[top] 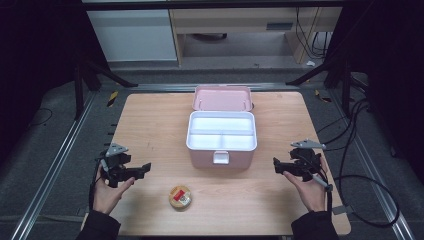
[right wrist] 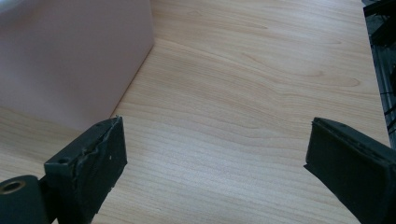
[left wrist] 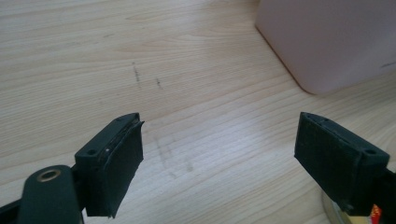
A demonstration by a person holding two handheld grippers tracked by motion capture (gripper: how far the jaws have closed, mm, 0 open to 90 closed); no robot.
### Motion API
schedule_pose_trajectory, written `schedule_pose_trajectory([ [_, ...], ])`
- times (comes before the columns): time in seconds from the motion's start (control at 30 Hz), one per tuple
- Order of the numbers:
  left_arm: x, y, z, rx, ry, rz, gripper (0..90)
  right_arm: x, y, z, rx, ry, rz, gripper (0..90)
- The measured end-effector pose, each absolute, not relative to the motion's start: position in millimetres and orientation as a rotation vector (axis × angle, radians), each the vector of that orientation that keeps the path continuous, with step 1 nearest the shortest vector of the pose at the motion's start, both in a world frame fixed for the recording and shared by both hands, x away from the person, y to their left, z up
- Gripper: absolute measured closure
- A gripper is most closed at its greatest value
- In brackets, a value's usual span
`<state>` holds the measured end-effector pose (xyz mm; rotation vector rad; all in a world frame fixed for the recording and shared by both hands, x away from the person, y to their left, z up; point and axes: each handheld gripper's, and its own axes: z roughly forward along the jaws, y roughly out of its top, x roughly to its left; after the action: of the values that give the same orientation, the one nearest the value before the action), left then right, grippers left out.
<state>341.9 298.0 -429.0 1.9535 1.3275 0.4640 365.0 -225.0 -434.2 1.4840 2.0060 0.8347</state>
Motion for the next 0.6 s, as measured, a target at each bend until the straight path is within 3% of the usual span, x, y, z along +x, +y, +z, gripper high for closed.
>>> schedule_pose_trajectory([
  [0.6,325.2,254.4,-431.7,2.144,1.163,0.358,14.8,364.6,-212.3,-452.2,1.431,2.086,0.727,7.9],
])
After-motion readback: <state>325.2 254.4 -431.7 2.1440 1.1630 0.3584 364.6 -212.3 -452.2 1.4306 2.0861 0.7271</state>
